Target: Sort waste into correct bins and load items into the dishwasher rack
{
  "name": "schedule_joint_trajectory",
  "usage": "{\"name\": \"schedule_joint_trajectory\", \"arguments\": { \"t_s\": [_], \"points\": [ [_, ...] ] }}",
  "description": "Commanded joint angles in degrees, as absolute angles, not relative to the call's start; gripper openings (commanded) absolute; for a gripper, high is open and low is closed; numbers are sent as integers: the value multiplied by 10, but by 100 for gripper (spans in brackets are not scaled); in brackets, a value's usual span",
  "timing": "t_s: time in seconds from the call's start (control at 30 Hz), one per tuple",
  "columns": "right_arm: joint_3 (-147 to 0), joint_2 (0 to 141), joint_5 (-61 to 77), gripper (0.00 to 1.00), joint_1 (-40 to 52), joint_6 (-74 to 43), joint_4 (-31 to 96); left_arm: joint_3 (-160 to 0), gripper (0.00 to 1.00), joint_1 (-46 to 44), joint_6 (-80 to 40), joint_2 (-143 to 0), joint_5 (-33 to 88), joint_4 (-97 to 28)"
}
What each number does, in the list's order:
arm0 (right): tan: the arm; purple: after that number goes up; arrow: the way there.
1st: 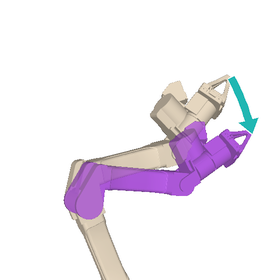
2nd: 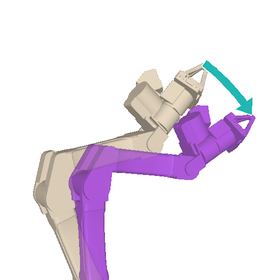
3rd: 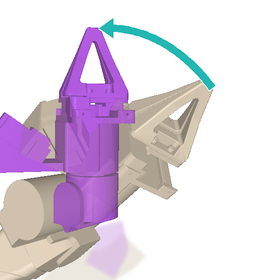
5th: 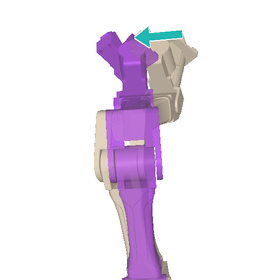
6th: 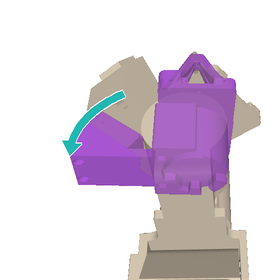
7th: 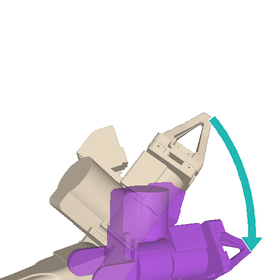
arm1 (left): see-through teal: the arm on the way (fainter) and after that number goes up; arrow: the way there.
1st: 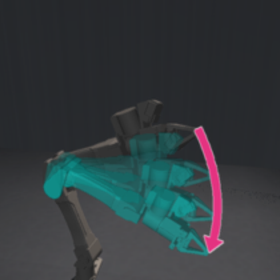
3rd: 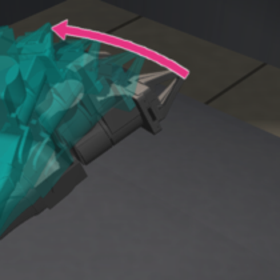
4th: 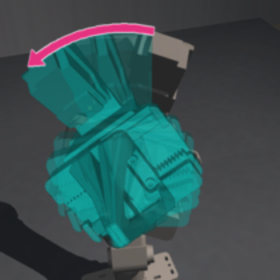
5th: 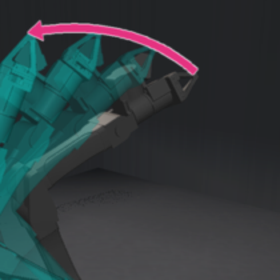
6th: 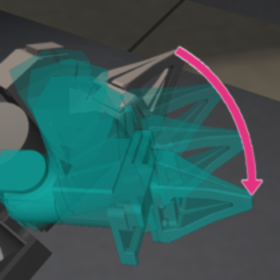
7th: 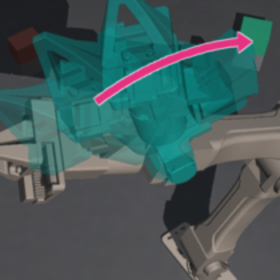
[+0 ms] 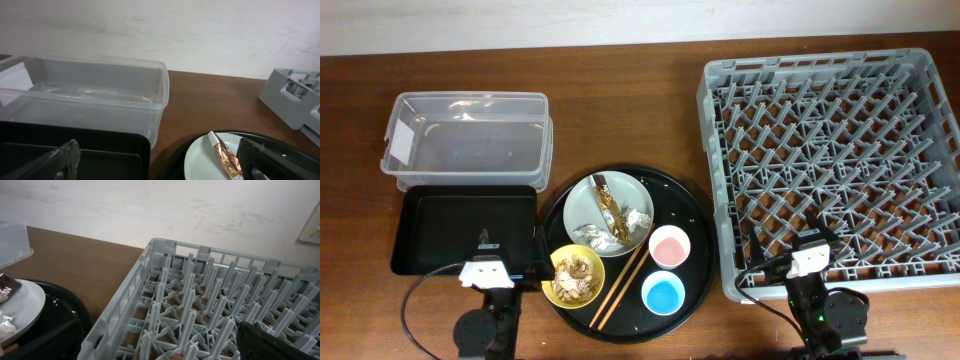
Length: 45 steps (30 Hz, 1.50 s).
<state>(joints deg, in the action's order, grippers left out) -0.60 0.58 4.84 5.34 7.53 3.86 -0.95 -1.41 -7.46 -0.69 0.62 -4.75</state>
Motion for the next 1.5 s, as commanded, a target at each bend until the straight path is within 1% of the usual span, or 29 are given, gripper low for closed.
{"name": "schedule_joint_trajectory", "arguments": {
  "t_s": [0.0,0.5,0.57,0.67,0.73,0.87,1.0,1.07,1.13,1.17,1.27,1.37,1.47],
  "points": [
    [-3,3,56,98,55,75,41,-5,99,-11,-67,-4,2,-48],
    [-3,3,54,99,55,74,41,-6,99,-11,-68,-4,8,-48],
    [-3,3,56,99,55,10,41,-21,99,-11,-68,-7,22,-60],
    [-15,3,56,99,55,-66,51,-69,99,-11,-68,-43,22,-118],
    [-37,4,56,99,55,-67,80,-99,99,-11,-68,-71,22,-140],
    [-176,25,58,99,56,-69,276,-217,99,-11,-68,-218,43,-222],
    [-294,84,60,99,56,-70,402,-334,99,-11,-68,-363,83,-298],
    [-348,131,65,99,56,-71,461,-397,99,-11,-68,-432,105,-351],
    [-382,179,107,99,56,-85,477,-458,99,-11,-67,-493,122,-411],
    [-413,228,139,99,56,-91,493,-511,99,-11,-67,-543,139,-472],
    [-468,326,131,99,56,-91,565,-594,99,-11,-67,-613,142,-580],
    [-509,424,131,99,56,-87,612,-612,99,-11,-67,-631,142,-595],
    [-535,506,116,99,56,-84,619,-612,99,-11,-67,-631,152,-554]
  ]
}}
